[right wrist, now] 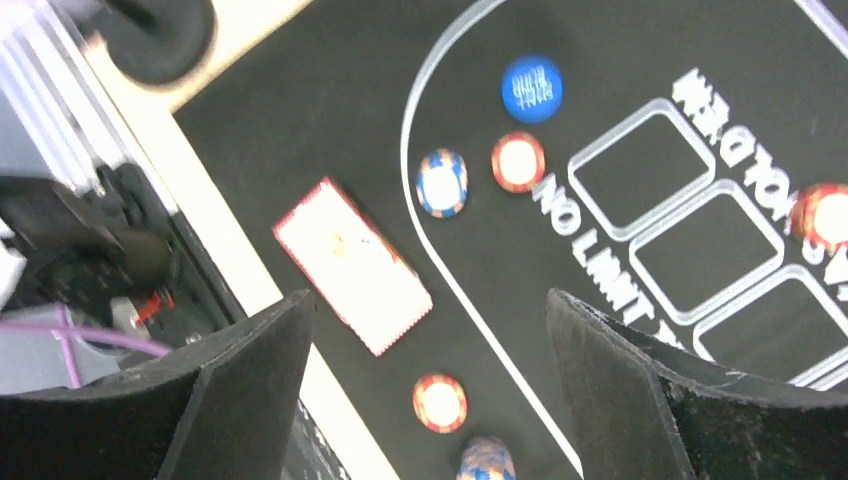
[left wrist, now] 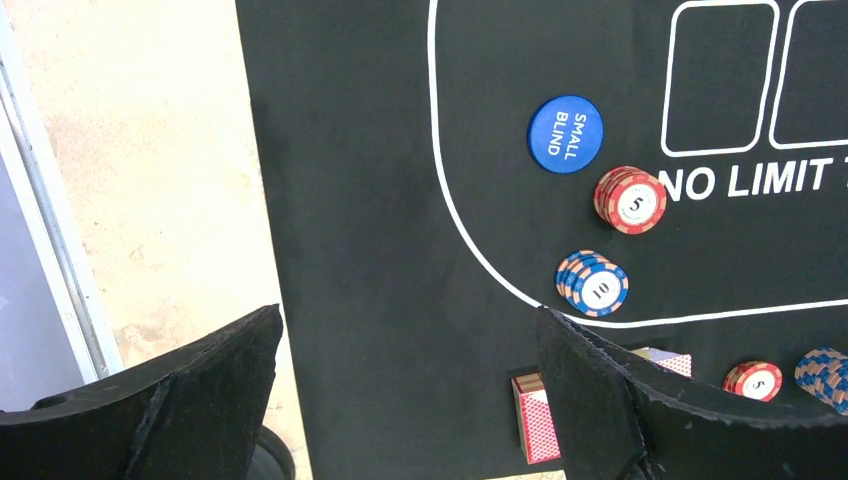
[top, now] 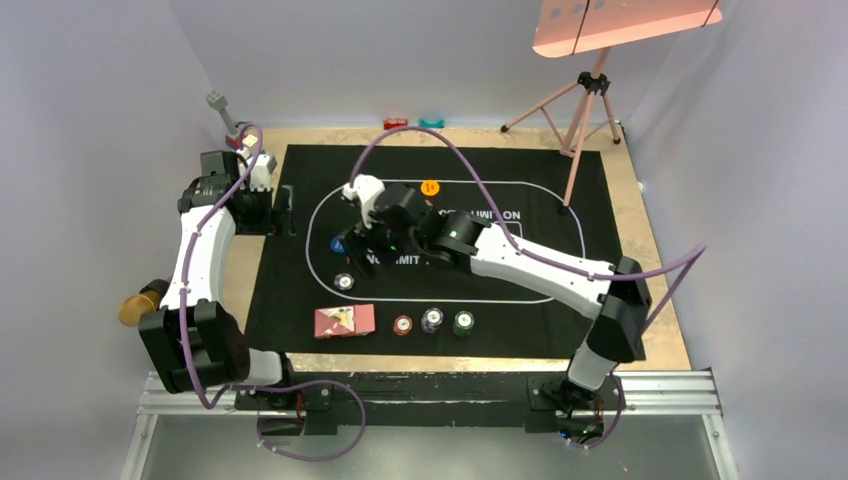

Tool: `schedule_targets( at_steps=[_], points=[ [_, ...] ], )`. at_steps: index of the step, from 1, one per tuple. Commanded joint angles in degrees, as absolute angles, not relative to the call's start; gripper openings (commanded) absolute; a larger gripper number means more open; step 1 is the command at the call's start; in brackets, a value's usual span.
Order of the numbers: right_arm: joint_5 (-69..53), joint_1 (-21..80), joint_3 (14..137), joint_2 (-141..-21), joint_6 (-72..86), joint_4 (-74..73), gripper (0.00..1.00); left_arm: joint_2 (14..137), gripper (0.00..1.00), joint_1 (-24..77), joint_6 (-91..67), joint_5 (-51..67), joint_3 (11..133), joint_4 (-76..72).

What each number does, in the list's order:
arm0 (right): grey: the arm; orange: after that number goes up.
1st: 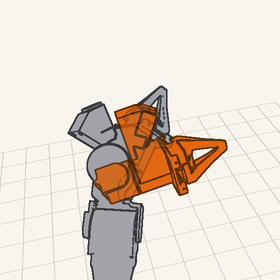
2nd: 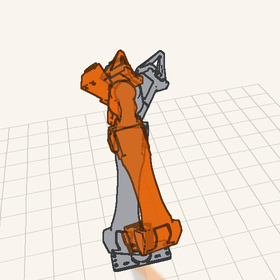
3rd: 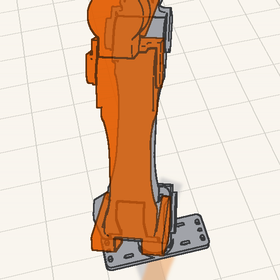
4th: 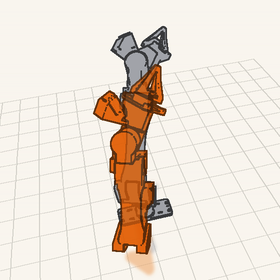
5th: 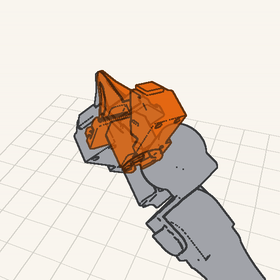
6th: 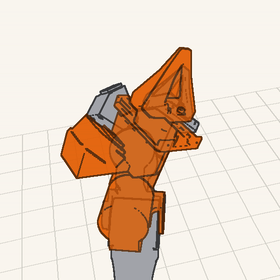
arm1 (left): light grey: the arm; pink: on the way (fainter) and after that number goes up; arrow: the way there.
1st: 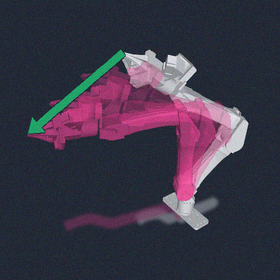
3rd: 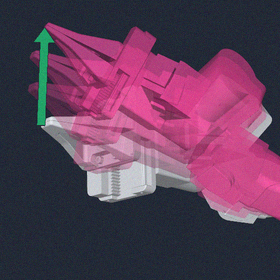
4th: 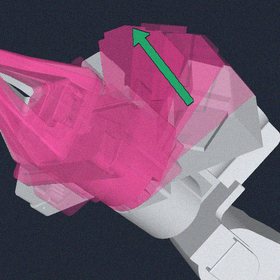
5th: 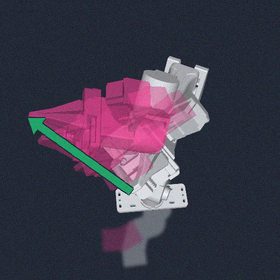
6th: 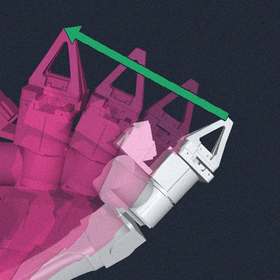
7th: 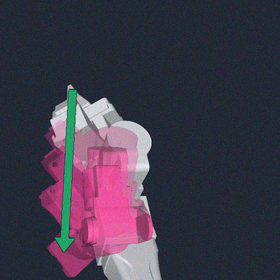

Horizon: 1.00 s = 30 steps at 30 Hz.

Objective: Distribute texas hold em gaming equipment

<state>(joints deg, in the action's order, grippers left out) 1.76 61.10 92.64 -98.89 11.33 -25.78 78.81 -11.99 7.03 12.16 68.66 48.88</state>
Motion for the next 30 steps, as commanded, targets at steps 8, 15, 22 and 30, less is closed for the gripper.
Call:
schedule_targets(
  at_steps=[8,15,22,30],
  points=[
    [5.32,60.47,68.09,-90.38,15.84,-29.77,0.94,77.62,1.0,-12.47,6.96,14.2,69.19,47.48],
    [4.48,60.38,63.13,-90.7,16.61,-27.92,0.93,77.56,1.0,-12.47,7.12,14.21,68.91,47.54],
    [2.67,60.29,60.63,-91.48,16.66,-26.92,0.87,77.7,1.0,-12.46,7.23,14.28,69.04,47.5],
    [1.6,60.29,59.53,-91.49,15.99,-26.98,0.76,78.08,1.0,-12.47,7.22,14.02,69.17,47.54]
  ],
)
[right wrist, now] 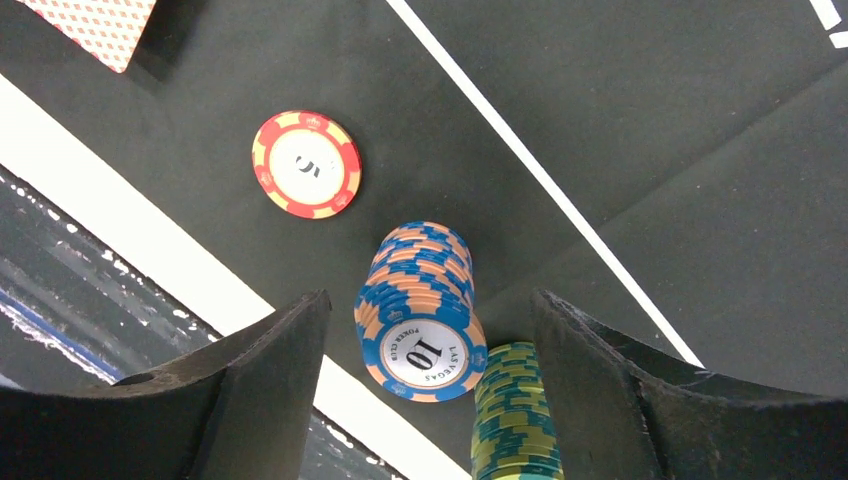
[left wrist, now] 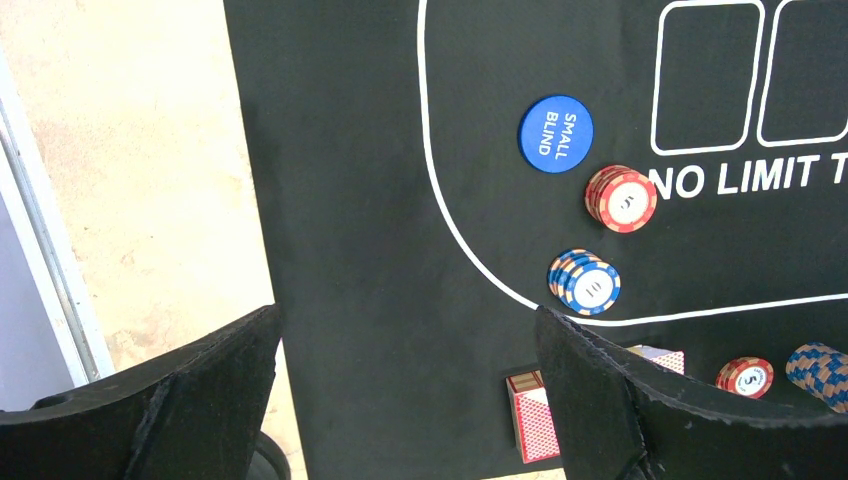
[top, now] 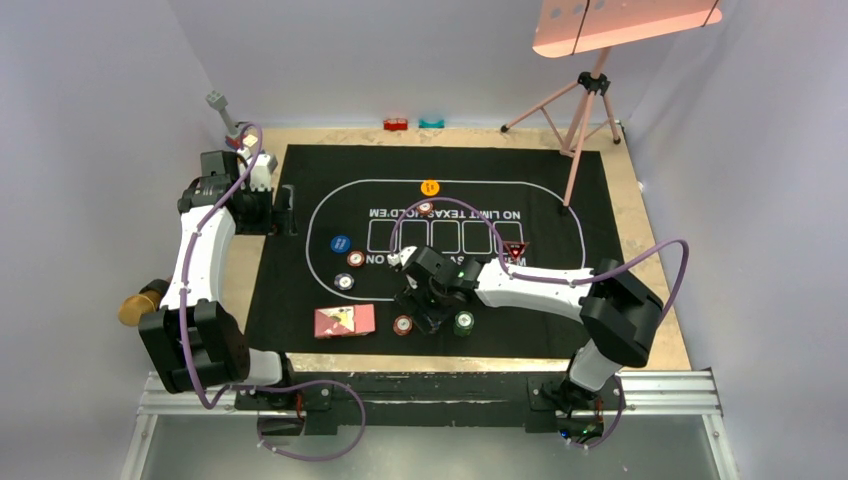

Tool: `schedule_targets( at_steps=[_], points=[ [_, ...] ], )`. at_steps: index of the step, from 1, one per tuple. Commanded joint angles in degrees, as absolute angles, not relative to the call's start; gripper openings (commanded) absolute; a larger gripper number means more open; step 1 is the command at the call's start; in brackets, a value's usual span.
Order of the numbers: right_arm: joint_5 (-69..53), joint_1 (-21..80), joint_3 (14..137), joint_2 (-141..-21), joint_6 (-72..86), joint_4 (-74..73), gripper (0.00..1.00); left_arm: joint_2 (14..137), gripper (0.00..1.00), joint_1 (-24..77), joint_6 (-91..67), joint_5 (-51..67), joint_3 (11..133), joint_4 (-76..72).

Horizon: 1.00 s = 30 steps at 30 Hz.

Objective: Distribute texas hold em gaming equipment

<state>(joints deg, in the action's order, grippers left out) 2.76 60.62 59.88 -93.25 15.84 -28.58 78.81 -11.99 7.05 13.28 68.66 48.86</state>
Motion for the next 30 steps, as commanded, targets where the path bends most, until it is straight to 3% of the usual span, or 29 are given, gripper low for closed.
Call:
schedule_targets(
  at_steps=[1,18,30],
  points=[
    [1.44,60.29,59.45,-91.69,15.92,-26.98,0.75,78.02,1.0,-12.48,7.19,14.05,69.25,47.47],
    [1.66,58.73,58.27,-93.06,15.44,-26.82,0.45,77.62,1.0,-12.48,7.38,13.81,69.63,47.57],
    [3.73,58.19,66.2,-88.37,18.23,-31.81,0.1,77.81,1.0,-12.43,7.47,13.8,69.72,47.55]
  ],
)
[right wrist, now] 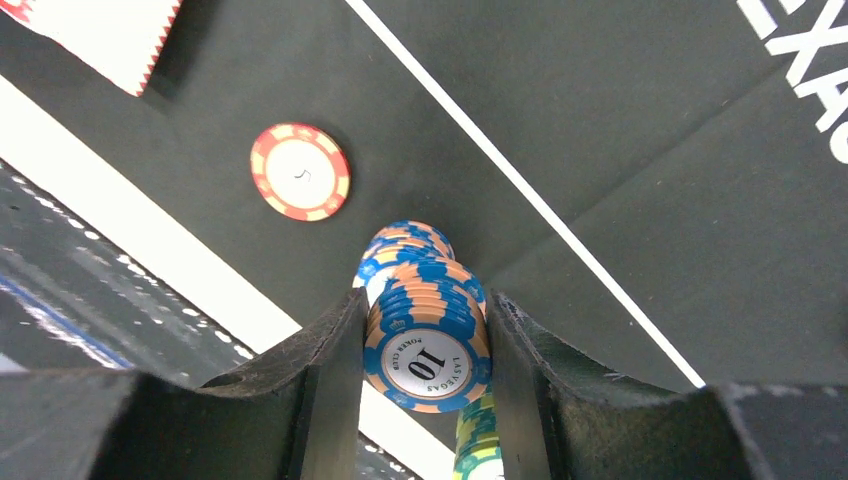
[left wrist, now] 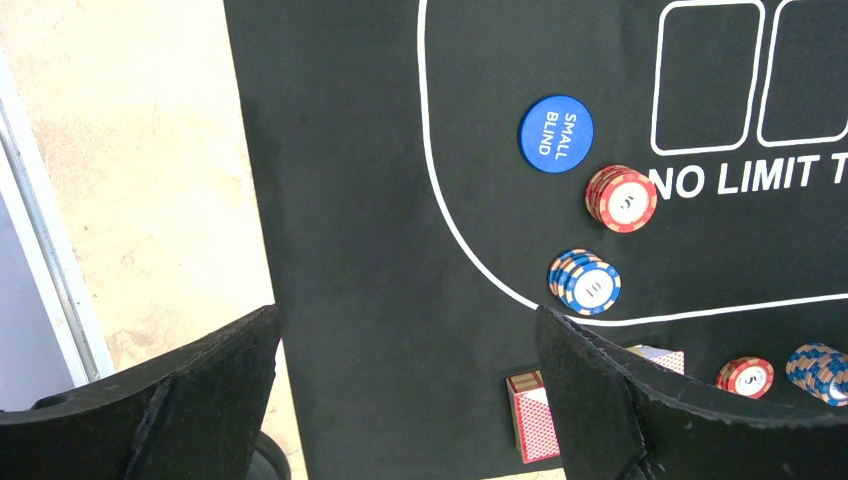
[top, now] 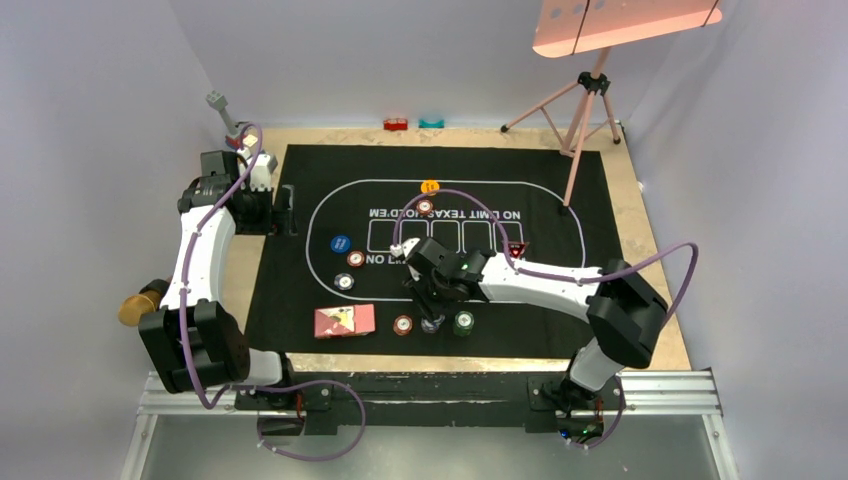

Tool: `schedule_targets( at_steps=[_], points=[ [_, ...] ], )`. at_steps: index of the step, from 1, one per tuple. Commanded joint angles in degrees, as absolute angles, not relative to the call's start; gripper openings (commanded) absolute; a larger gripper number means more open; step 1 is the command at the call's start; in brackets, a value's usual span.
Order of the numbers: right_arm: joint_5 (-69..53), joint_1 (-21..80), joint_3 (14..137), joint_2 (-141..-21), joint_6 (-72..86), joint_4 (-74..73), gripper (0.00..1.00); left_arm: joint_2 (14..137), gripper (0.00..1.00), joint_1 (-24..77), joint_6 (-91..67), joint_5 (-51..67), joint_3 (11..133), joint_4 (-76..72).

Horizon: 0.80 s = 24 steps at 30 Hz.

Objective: Distribute texas hold em gaming equipment

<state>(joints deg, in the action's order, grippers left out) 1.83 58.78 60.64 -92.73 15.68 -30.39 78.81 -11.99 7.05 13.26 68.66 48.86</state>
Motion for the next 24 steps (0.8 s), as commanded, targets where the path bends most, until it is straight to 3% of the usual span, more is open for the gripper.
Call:
schedule_targets(
  at_steps=[1,3,12,24],
  points=[
    [4.58,57.49,66.93,-88.21,19.31,-32.13,0.06,77.79,1.0,-12.47,7.49,13.84,69.7,47.48],
    [6.1,56.34,68.09,-87.61,21.23,-32.19,0.0,77.55,1.0,-12.48,7.48,13.87,69.62,47.48],
    [10.29,43.67,77.57,-92.42,23.74,-30.25,0.0,77.26,1.0,-12.46,7.56,14.15,69.43,47.46],
    [13.05,31.75,97.53,-117.85,22.12,-27.55,0.0,77.37,1.0,-12.47,7.7,14.9,68.91,47.28]
  ],
)
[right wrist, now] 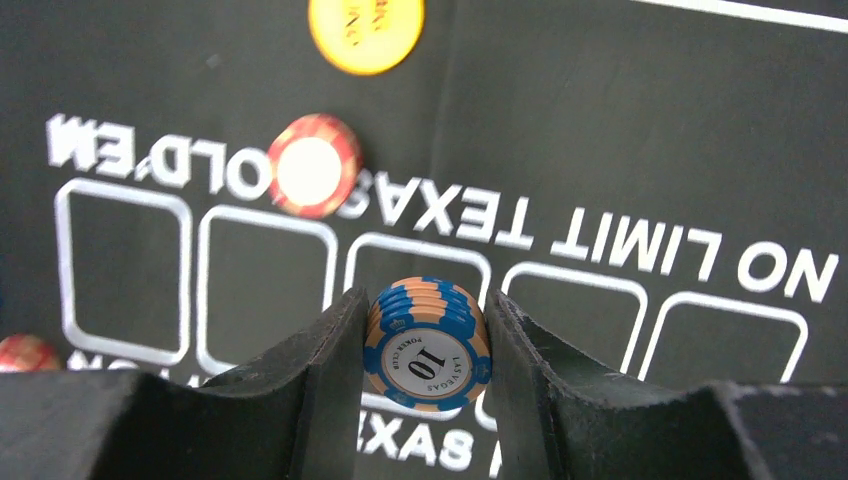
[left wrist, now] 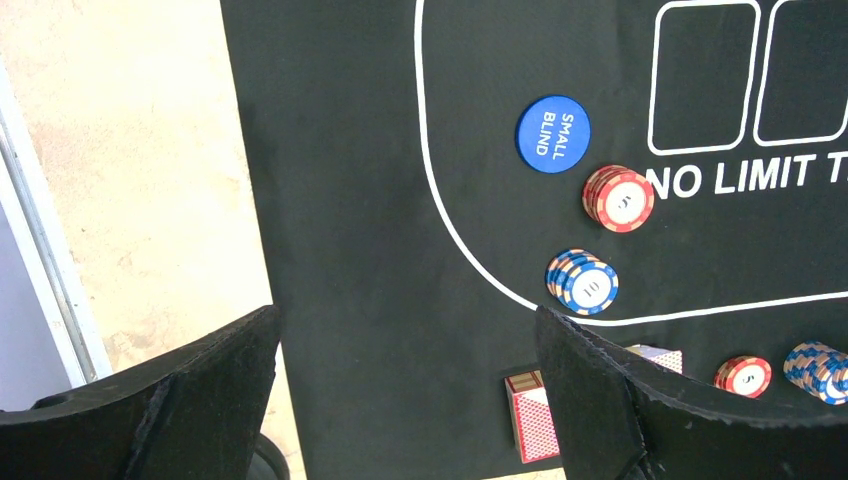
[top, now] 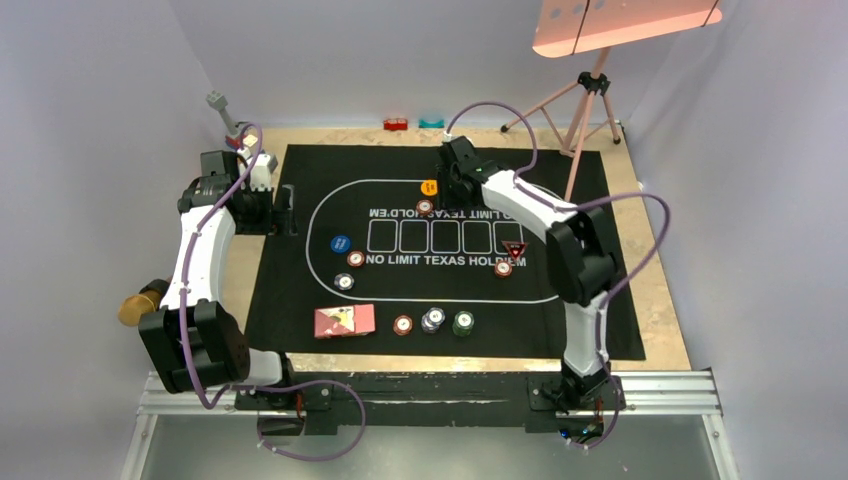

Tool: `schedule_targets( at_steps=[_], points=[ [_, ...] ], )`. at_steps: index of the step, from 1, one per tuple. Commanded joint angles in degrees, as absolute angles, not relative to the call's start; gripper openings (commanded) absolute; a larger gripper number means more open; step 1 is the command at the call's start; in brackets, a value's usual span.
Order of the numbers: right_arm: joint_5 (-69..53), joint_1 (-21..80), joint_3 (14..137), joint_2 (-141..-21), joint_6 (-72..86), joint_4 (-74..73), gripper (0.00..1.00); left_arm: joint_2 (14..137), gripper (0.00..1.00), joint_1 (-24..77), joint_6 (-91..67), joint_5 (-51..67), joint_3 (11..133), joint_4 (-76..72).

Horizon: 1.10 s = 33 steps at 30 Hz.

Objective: Distribute texas hold em gaming equipment

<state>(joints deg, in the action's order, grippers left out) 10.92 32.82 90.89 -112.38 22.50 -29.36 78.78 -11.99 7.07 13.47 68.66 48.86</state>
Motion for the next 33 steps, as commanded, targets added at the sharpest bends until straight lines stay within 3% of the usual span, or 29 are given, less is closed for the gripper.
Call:
schedule_targets(
  at_steps=[1,10,18,21,25,27,30,33],
  points=[
    [13.28,31.73,99.45,-119.6,21.72,-27.51,0.0,77.33,1.0,-12.48,7.75,14.88,68.91,47.21],
    [13.98,31.64,109.83,-129.69,20.54,-29.41,0.0,77.12,1.0,-12.46,8.11,14.37,68.39,46.91],
    [14.49,30.55,109.35,-131.15,20.35,-28.85,0.1,76.9,1.0,-12.48,8.26,14.38,67.82,46.57],
    [14.06,30.33,109.09,-131.13,19.92,-28.74,0.22,76.89,1.0,-12.47,8.29,14.48,67.72,46.54],
    [13.37,30.26,109.27,-130.88,18.84,-28.7,0.55,76.77,1.0,-12.46,8.18,14.45,67.62,46.66],
    [13.25,30.12,109.09,-130.23,18.44,-28.54,0.65,76.71,1.0,-12.43,8.17,14.43,67.6,46.59],
    [12.6,29.84,108.55,-128.81,17.8,-28.22,0.75,76.7,1.0,-12.44,8.13,14.42,67.59,46.65],
    [13.36,29.78,108.41,-127.08,17.57,-28.89,0.79,76.72,1.0,-12.48,8.02,14.57,67.6,46.64]
  ],
)
